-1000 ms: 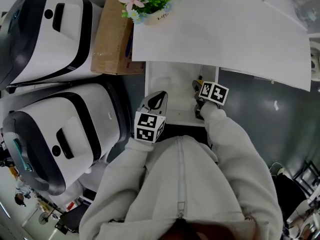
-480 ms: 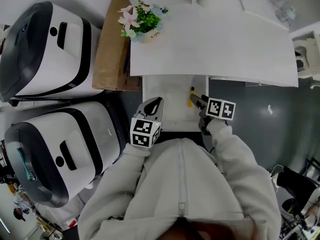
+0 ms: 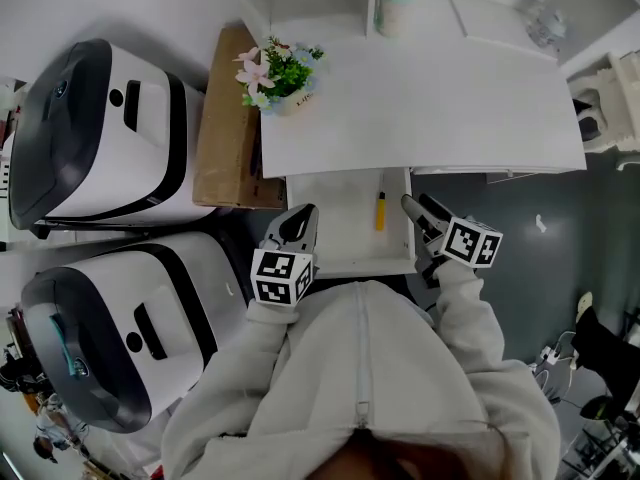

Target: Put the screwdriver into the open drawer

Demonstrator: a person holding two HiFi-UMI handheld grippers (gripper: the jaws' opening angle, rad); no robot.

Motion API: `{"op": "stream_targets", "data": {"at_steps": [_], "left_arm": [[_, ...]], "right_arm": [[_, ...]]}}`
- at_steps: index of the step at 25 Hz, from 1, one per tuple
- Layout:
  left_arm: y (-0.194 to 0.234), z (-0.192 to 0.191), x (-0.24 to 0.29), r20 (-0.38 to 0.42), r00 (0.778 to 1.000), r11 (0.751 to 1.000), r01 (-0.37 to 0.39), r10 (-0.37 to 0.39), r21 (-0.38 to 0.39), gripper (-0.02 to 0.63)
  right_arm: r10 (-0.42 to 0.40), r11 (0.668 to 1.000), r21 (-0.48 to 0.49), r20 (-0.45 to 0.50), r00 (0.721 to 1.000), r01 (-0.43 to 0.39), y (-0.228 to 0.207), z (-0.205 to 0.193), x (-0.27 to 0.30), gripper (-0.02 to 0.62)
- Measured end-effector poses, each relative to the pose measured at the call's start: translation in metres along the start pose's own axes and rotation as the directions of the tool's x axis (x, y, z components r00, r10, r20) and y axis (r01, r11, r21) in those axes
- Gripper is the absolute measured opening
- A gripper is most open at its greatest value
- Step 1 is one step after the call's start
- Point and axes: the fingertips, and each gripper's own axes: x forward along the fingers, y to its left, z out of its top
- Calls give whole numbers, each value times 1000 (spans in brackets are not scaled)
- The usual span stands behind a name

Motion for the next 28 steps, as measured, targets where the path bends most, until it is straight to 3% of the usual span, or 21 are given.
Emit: {"op": "stream_targets", "data": {"at_steps": [3,6,12,19,25,28], "left_arm": [[4,15,-4,30,1000,1000,-5,5,11,20],[8,29,-8,60,998,1000,-14,13,14,20],[8,48,-13,110,994,1000,-21,19,14,20],[-3,71,-20,164,986,999,6,-13,42,20],[-14,85,-19,188,980,996,45,-59,77,20],[-19,89,-18,194,978,994,59,-75,87,20]], "right_arm": [[47,998,-35,54,997,-46,14,21,-11,279],[66,996,-73,123,990,-58,26,41,-25,174],[130,958,-280,213,968,-67,70,64,-50,71],[118,894,-448,259,959,12,85,81,-68,48],[21,807,-569,290,957,155,80,84,-74,37],[11,800,-578,286,958,163,80,82,-73,35]]}}
